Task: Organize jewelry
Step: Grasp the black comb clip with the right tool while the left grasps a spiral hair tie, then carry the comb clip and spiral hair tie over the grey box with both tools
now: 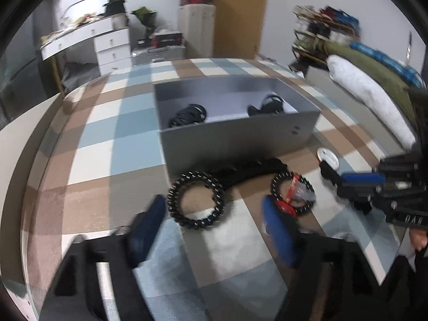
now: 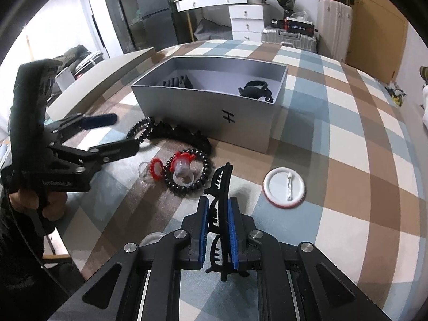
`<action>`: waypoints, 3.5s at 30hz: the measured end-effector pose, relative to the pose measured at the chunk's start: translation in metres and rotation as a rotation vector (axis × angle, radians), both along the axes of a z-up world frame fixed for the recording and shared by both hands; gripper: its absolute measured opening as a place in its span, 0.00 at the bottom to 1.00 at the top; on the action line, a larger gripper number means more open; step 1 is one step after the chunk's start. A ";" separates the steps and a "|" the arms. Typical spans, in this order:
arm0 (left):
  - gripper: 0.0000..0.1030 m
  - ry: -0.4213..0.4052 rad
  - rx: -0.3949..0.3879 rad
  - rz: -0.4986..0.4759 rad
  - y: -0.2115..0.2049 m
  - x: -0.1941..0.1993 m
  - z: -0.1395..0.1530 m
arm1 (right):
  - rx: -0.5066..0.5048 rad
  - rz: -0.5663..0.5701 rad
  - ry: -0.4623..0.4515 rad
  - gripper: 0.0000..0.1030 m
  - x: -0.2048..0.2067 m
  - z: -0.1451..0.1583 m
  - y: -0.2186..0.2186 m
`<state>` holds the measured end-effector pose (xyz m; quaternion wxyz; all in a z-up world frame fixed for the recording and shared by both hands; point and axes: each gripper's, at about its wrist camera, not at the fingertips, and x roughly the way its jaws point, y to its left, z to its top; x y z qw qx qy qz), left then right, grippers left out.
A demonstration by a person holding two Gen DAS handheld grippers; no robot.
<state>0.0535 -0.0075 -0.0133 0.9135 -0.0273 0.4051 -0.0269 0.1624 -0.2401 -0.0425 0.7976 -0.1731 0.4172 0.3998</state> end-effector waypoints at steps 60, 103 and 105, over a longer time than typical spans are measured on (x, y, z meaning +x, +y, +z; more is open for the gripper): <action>0.05 -0.215 -0.066 -0.017 0.008 -0.007 0.047 | 0.263 -0.014 -0.059 0.13 -0.001 0.039 -0.009; 0.05 -0.163 -0.049 0.032 0.000 0.059 0.045 | 0.477 -0.167 0.038 0.13 0.080 0.054 0.020; 0.05 -0.157 -0.048 0.036 -0.001 0.062 0.043 | 0.481 -0.176 0.046 0.13 0.082 0.053 0.022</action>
